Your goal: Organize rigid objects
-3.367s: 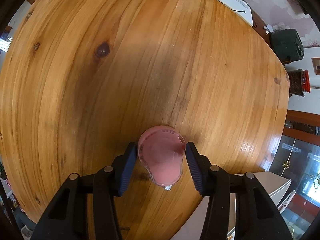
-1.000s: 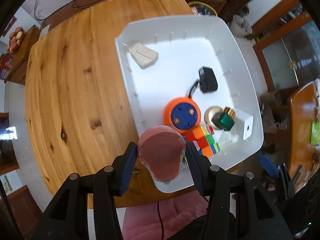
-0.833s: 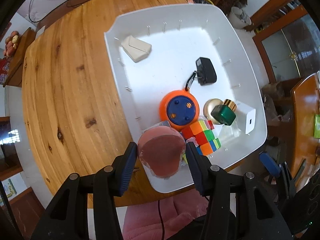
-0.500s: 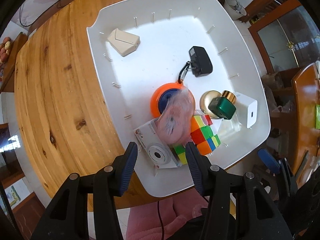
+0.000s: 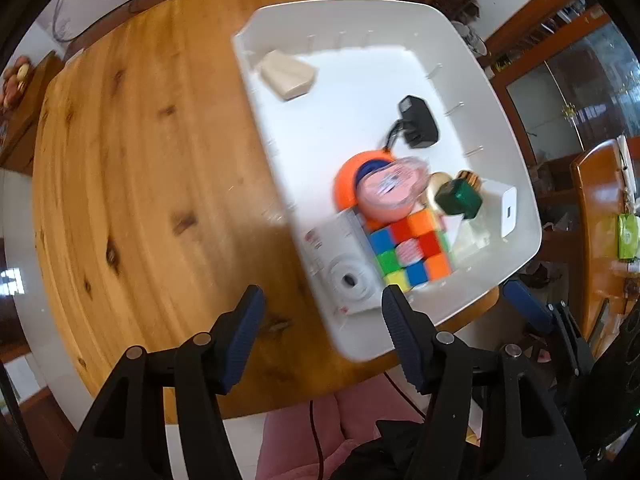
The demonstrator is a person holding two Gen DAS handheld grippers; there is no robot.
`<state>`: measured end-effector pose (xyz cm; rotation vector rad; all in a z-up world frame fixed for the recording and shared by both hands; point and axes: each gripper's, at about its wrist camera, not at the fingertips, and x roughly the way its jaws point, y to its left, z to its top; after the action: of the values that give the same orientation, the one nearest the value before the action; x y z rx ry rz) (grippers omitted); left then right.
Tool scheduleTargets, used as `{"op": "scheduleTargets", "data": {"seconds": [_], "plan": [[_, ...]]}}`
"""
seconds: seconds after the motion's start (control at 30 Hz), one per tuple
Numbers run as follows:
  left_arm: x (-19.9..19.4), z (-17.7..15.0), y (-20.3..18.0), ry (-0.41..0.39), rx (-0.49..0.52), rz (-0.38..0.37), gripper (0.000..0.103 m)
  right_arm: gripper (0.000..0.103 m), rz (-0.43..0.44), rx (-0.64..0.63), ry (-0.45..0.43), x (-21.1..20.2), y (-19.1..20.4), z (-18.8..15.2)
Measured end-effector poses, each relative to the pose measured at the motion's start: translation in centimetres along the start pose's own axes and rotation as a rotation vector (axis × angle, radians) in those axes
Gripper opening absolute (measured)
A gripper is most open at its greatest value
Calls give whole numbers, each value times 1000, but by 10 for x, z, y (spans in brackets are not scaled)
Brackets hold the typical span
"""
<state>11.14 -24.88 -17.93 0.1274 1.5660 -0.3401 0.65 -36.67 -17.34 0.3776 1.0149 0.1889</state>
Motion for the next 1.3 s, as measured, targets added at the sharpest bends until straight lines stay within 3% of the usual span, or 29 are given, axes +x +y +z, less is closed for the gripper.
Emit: {"op": "scheduleTargets", "data": {"seconds": [0.33, 0.47, 0.6, 0.73, 0.8, 0.93, 1.0, 1.1, 1.3], "plan": [[-12, -60, 70, -41, -146, 3, 65, 83, -6, -88, 13, -5, 65, -27], [-25, -89, 92, -131, -211, 55, 65, 91, -24, -132, -10, -16, 89, -34], [-39, -118, 104, -218, -265, 55, 65, 92, -59, -165, -59, -33, 109, -38], [-65, -140, 106, -339, -303, 81, 65, 92, -37, -176, -89, -54, 123, -31], [-82, -148, 105, -410, -313, 89, 65, 102, -16, -194, -105, -67, 130, -26], [-125, -168, 102, -585, -374, 103, 65, 103, 37, -214, -127, -92, 141, -12], [-144, -175, 94, -642, -383, 96, 67, 103, 19, -222, -121, -105, 146, -2], [-165, -183, 79, -736, -356, 97, 78, 103, 10, -239, -163, -126, 150, 4], [-199, -199, 45, -921, -282, 200, 90, 103, -52, -265, -272, -160, 155, 3]]}}
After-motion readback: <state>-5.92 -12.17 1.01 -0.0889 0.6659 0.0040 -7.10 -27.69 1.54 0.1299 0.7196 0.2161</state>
